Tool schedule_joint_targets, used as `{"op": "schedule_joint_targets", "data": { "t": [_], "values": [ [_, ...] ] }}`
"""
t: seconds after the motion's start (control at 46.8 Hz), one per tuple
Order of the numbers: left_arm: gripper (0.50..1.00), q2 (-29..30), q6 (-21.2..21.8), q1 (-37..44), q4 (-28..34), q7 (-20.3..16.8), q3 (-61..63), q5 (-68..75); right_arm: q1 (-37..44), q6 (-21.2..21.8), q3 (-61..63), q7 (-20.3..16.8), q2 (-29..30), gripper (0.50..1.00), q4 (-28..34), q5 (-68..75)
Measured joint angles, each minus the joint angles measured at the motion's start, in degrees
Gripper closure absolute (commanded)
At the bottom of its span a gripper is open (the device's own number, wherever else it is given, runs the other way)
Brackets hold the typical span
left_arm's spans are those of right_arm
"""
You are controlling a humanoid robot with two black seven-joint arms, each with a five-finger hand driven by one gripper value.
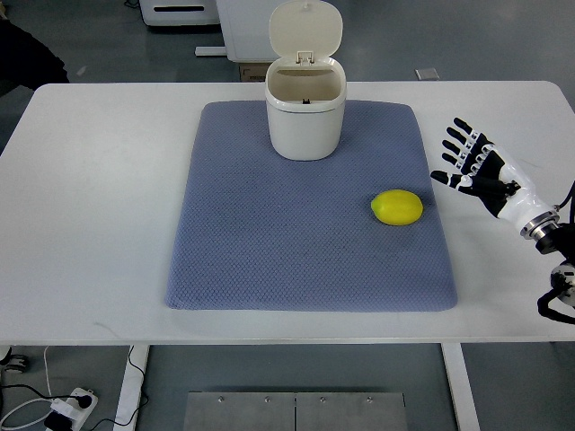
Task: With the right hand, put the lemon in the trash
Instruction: 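Lower the right hand around the lemon and close the fingers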
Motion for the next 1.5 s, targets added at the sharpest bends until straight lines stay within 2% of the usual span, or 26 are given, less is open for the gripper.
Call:
{"op": "schedule_joint_targets", "data": {
  "t": [0.406,1.09,1.496],
  "values": [
    [0.5,0.0,0.0,0.0,0.0,0.0,0.0,0.0,4.8,0.0,-12.5,5.0,-2.3,0.505,1.4,-1.5],
    [0.5,0.0,0.0,0.0,0.0,0.0,0.0,0.0,6.5,-0.3,-19.4,7.2,-1.8,0.519,1.1,-2.3],
    [0.5,0.0,0.0,0.0,0.0,0.0,0.0,0.0,6.0,-1.1,-19.5,7.2,-0.4,0.557,0.0,-2.4]
  ]
}}
